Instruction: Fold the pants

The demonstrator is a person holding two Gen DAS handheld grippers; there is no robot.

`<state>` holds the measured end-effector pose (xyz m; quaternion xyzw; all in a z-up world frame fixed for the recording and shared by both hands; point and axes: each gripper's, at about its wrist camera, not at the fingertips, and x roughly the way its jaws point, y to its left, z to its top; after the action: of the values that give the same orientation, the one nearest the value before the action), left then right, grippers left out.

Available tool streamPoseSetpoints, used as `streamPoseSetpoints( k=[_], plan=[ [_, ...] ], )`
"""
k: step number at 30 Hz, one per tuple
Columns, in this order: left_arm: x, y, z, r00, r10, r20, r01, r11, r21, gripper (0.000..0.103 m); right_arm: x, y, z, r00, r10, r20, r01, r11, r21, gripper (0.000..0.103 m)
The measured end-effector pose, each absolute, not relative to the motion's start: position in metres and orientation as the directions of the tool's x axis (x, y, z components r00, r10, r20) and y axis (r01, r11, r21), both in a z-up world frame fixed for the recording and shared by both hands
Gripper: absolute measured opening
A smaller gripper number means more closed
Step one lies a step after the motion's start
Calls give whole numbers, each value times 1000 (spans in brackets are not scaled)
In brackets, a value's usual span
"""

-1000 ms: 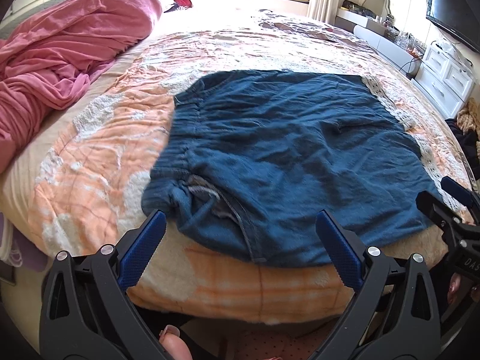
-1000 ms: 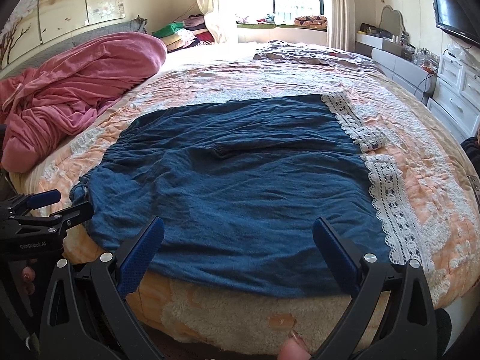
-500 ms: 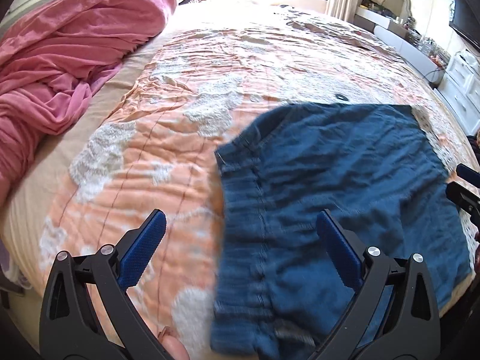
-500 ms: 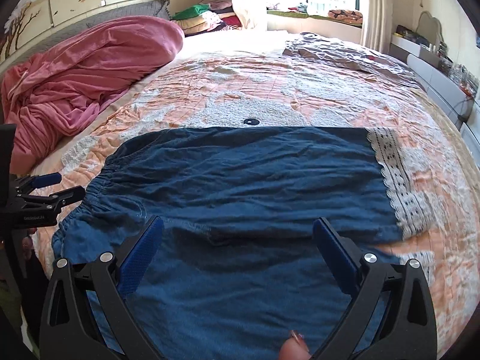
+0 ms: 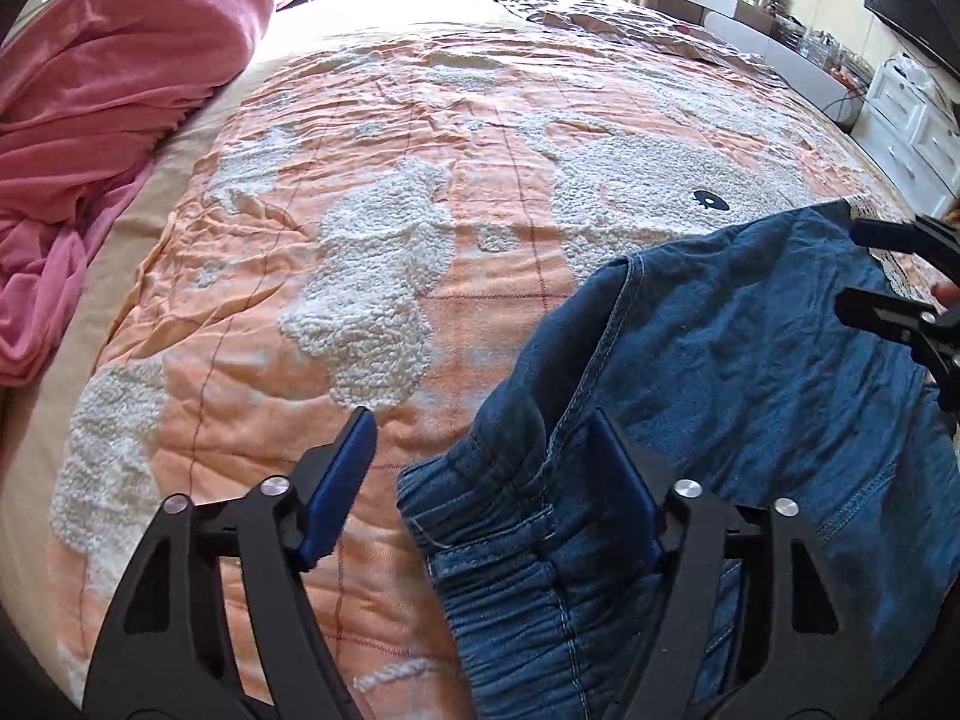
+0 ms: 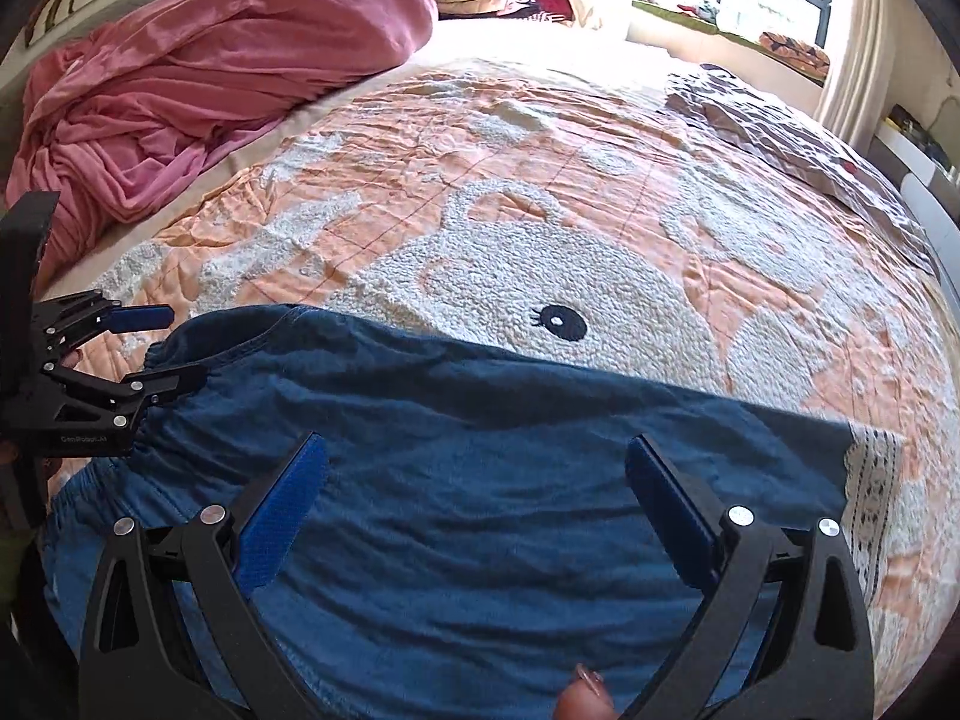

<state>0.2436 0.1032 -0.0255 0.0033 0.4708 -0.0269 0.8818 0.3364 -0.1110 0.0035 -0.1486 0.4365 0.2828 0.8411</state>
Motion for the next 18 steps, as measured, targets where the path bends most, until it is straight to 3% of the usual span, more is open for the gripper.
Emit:
streamPoseSetpoints(
  k=[1,2,5,11,12,15,17,18],
  plan=[
    [245,101,-26,558,-64,-827,76,997,-26,51,342,-107,2,449,348,-823,-623,782,-8,99],
    [246,100,-27,558,-80,-826,95,995,-32,36,348,-102,0,444,348,-826,-639,769,-19,99],
    [249,98,-32,559,-84,-825,121,992,-19,15,364,-88,-6,429,338,-838,-685,726,-57,99],
    [237,101,-15,611,-130,-781,154,987,-44,10,380,-54,-19,375,336,-864,-808,575,-127,98],
    [237,101,-13,614,-136,-777,157,986,-49,10,380,-48,-21,358,339,-870,-831,541,-130,94],
    [238,104,-13,617,-149,-773,155,986,-67,10,376,-30,-33,311,310,-898,-875,463,-143,49],
    [238,103,-14,615,-156,-773,161,984,-70,10,371,-21,-42,276,294,-915,-894,427,-133,31],
    [238,103,-14,617,-152,-772,161,985,-65,10,367,-19,-42,272,306,-912,-899,420,-127,16]
  ],
)
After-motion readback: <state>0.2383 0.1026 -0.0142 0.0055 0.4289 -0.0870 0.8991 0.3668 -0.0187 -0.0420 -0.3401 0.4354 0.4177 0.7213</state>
